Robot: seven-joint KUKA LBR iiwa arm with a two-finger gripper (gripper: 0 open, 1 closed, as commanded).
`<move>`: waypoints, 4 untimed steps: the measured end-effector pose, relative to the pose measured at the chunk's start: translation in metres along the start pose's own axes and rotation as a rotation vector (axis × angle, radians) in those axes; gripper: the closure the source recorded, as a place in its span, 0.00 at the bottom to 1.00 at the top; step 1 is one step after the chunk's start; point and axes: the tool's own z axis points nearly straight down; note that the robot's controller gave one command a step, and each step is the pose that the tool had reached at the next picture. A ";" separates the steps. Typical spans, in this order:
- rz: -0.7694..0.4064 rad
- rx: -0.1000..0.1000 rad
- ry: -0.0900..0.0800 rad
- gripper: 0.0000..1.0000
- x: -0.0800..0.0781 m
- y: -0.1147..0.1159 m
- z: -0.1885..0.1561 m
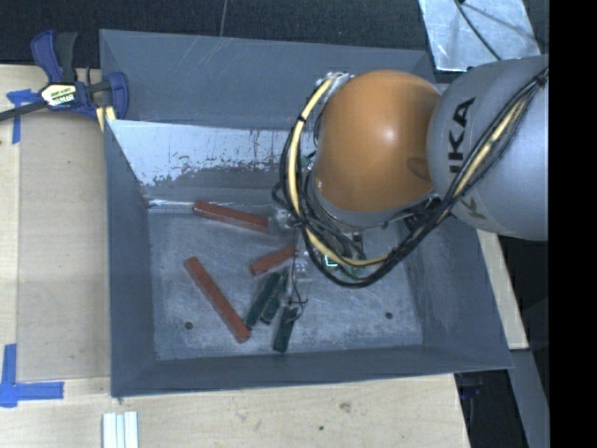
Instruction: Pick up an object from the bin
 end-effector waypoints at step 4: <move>-0.147 0.000 -0.009 0.00 -0.058 -0.061 0.077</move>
Offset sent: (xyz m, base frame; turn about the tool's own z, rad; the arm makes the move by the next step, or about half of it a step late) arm 0.0268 -0.0442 -0.0841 -0.5648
